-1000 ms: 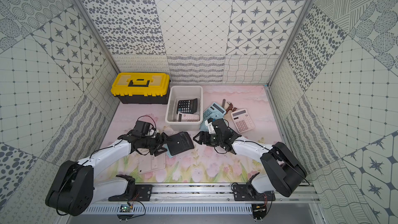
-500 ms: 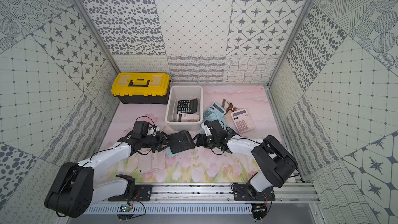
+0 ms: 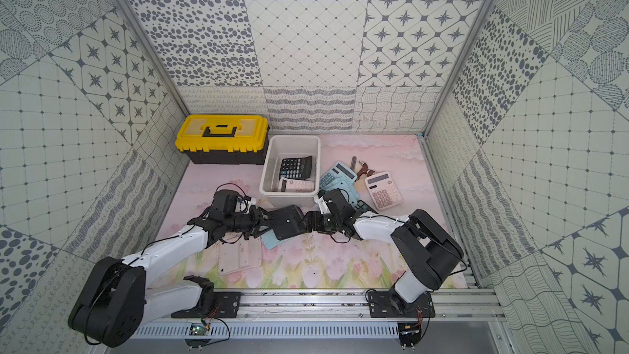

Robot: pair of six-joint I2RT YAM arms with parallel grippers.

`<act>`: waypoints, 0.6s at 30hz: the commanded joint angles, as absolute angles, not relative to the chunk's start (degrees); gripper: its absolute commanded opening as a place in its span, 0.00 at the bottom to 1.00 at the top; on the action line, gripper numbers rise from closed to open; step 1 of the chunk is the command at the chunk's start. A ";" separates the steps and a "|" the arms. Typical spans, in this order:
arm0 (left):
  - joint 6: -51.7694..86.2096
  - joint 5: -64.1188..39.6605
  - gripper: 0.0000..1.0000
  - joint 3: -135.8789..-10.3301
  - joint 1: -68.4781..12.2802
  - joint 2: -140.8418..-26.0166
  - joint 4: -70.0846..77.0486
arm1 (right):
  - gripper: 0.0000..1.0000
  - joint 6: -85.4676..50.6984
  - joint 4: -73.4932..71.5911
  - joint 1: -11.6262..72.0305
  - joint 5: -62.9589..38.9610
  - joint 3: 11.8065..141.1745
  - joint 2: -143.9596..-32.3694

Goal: Put the calculator in the storage box
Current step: Pick up the calculator at the center of the board.

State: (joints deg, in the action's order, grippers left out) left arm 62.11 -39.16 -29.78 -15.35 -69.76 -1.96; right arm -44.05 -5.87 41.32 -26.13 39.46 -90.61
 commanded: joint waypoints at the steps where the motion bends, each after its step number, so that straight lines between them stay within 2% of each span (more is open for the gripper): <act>1: 63.18 -41.42 0.39 -31.94 -18.03 -69.79 1.20 | 0.74 -41.84 -7.13 41.92 -26.24 41.12 -90.29; 11: 63.79 -38.03 0.27 -33.27 -22.03 -69.32 0.25 | 0.74 -39.72 -3.43 42.02 -25.17 39.54 -84.93; 18: 63.89 -36.88 0.12 -34.20 -24.04 -70.69 -0.15 | 0.74 -36.84 1.88 42.07 -23.44 39.08 -79.44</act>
